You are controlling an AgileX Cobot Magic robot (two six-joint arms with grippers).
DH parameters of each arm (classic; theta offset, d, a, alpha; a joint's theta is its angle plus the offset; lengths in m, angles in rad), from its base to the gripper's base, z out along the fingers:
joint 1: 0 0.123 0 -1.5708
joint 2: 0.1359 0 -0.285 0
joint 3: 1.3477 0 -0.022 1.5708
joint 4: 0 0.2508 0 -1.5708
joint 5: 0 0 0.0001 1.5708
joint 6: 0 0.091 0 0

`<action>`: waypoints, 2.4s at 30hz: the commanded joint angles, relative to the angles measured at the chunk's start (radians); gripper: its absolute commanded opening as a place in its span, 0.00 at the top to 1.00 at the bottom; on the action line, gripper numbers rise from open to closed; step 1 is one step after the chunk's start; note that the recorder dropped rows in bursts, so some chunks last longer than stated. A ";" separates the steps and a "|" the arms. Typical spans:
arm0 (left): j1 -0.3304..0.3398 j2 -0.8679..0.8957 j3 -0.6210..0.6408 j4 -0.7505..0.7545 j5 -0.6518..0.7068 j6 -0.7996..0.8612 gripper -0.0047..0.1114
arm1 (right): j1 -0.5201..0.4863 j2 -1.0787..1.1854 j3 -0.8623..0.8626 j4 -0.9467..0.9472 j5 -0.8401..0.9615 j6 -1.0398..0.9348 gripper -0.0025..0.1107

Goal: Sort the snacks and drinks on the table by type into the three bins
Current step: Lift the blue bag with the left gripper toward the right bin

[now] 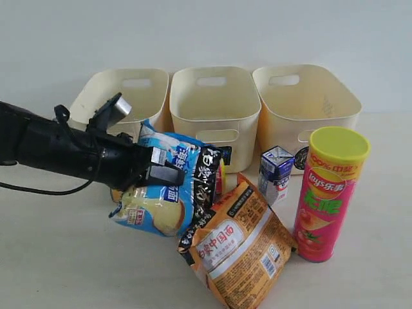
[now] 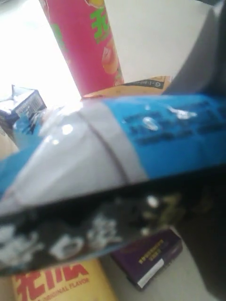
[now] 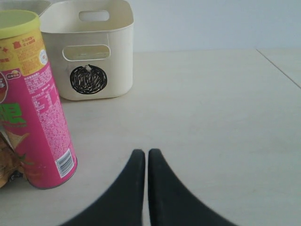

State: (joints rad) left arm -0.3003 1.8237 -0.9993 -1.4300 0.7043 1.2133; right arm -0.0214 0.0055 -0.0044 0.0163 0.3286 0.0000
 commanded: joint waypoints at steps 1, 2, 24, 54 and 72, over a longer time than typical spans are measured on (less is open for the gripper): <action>0.013 -0.060 -0.026 -0.008 0.032 -0.010 0.92 | 0.002 -0.006 0.004 -0.004 -0.007 0.000 0.98; 0.018 -0.065 -0.032 -0.005 0.032 -0.010 0.92 | 0.002 -0.006 0.004 -0.004 -0.007 0.000 0.98; 0.017 -0.075 -0.280 0.006 0.142 -0.125 0.92 | 0.002 -0.006 0.004 -0.004 -0.007 0.000 0.98; -0.359 0.388 -0.998 0.065 -0.643 -0.038 0.92 | 0.002 -0.006 0.004 -0.004 -0.007 0.000 0.98; -0.381 0.744 -1.448 0.065 -0.704 -0.021 0.92 | 0.002 -0.006 0.004 -0.004 -0.007 0.000 0.98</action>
State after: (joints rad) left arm -0.6730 2.5325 -2.3905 -1.3591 0.0111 1.1787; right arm -0.0214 0.0055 -0.0044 0.0163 0.3286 0.0000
